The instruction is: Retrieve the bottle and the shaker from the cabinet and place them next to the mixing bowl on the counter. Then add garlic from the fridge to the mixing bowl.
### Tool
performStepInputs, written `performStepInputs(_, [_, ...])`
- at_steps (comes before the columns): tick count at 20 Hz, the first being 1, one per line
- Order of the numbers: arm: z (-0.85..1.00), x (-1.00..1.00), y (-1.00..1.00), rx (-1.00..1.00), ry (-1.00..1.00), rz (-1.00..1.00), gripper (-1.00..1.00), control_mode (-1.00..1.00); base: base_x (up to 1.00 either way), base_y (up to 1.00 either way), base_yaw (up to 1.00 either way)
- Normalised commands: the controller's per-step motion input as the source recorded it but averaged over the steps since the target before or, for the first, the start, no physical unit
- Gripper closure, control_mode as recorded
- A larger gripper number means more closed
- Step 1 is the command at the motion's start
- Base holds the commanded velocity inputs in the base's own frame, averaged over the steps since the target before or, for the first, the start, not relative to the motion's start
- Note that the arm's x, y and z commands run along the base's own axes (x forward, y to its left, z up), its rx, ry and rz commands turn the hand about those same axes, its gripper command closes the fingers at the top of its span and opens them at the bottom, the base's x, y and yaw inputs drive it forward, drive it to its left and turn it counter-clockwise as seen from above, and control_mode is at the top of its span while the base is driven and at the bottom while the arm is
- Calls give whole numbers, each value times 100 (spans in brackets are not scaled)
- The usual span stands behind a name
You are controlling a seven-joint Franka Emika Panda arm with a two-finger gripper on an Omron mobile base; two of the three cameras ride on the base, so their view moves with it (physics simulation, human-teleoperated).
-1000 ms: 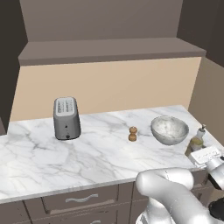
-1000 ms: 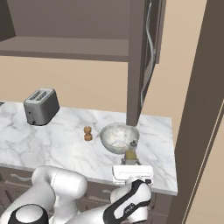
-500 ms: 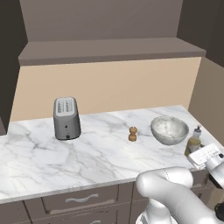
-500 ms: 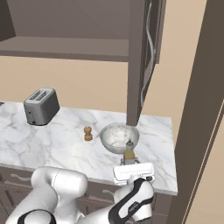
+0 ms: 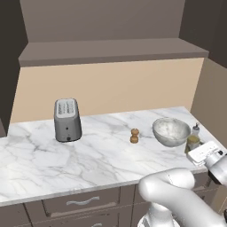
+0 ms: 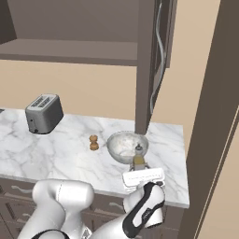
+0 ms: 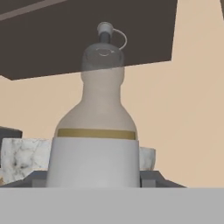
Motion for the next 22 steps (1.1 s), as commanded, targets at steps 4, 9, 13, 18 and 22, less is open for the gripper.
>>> performStepInputs(4, [-34, 29, 0, 0, -14, -1, 100, -100, 0, 0, 0])
performStepInputs(9, [-34, 13, 0, 0, -13, 0, 100, -100, 0, 0, 0])
performStepInputs(13, [-38, 0, 0, 0, -14, 0, -100, -100, 0, 0, 0])
performStepInputs(18, [-22, 0, 0, -1, -13, 0, -100, -100, 0, 0, 0])
performStepInputs(22, [-10, 0, 0, 0, -6, 0, -100, -100, 0, 0, 0])
